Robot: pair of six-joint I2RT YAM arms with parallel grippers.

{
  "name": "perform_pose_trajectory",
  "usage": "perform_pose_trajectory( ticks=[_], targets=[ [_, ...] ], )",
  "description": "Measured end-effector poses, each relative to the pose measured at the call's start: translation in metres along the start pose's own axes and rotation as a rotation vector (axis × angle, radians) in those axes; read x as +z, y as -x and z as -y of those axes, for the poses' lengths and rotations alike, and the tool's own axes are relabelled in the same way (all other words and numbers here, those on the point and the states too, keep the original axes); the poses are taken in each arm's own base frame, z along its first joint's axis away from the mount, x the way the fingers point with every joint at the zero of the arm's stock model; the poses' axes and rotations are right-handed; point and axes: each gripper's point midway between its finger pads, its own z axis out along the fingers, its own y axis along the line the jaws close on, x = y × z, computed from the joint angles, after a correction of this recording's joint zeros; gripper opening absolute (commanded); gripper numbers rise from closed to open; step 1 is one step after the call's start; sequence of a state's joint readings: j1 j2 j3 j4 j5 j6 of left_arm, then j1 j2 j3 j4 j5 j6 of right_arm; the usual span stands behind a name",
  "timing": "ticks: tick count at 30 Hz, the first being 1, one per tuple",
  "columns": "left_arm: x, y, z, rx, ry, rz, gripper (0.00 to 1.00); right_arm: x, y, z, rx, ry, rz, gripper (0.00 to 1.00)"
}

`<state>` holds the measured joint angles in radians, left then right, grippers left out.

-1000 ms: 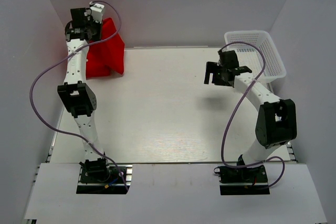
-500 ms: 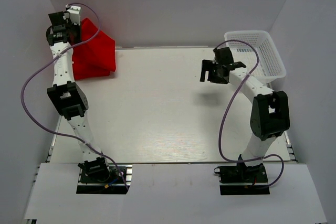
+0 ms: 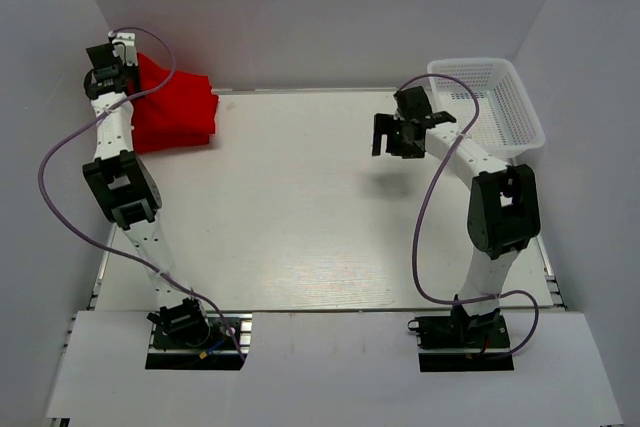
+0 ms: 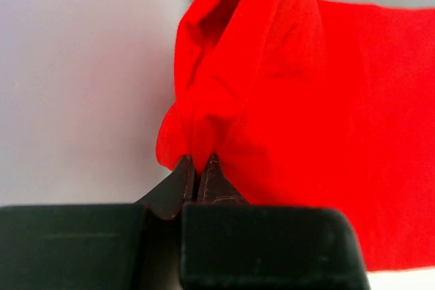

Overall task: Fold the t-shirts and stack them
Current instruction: Put the neatly folded tshirt into the corner of the board with the left arm

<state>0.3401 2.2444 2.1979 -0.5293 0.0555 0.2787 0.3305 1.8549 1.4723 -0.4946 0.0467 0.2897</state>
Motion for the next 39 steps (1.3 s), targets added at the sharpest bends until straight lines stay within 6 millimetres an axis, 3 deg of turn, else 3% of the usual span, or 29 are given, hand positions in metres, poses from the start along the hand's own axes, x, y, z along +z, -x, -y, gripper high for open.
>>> perform_pose_trajectory(
  ticks=[3,5,6,7,19,24,28,31,33,37,39],
  targets=[
    [0.009,-0.002,-0.007,-0.018,0.045,0.008,0.00,-0.001,-0.001,-0.004,-0.001,0.000,-0.004,0.90],
    [0.014,-0.004,-0.009,-0.023,0.066,0.016,0.11,-0.002,-0.001,-0.006,-0.002,-0.004,-0.007,0.90],
    [0.016,-0.006,-0.009,-0.024,0.072,0.019,0.32,-0.003,-0.001,-0.007,-0.002,-0.007,-0.010,0.90],
    [0.017,-0.007,-0.010,-0.024,0.076,0.018,0.99,-0.004,-0.001,-0.008,-0.004,-0.008,-0.010,0.90],
    [0.013,0.015,-0.026,-0.088,0.164,0.077,1.00,-0.009,-0.001,-0.014,-0.025,-0.024,-0.019,0.90],
    [0.000,0.027,-0.009,-0.119,0.089,0.092,1.00,-0.012,0.000,-0.018,-0.030,-0.017,-0.014,0.90],
    [-0.033,0.039,0.029,-0.155,-0.044,0.073,1.00,-0.027,0.005,-0.023,-0.025,0.009,0.020,0.90],
    [-0.072,0.049,0.076,-0.175,-0.143,0.059,1.00,-0.046,0.005,-0.023,-0.014,0.029,0.066,0.90],
    [-0.101,0.046,0.117,-0.167,-0.204,0.032,1.00,-0.058,0.002,-0.022,-0.003,0.039,0.091,0.90],
    [-0.154,0.044,0.219,-0.159,-0.368,-0.003,1.00,-0.077,-0.003,-0.019,0.011,0.041,0.125,0.90],
    [-0.176,0.030,0.249,-0.162,-0.424,-0.034,1.00,-0.084,-0.007,-0.014,0.014,0.030,0.142,0.90]
  ],
)
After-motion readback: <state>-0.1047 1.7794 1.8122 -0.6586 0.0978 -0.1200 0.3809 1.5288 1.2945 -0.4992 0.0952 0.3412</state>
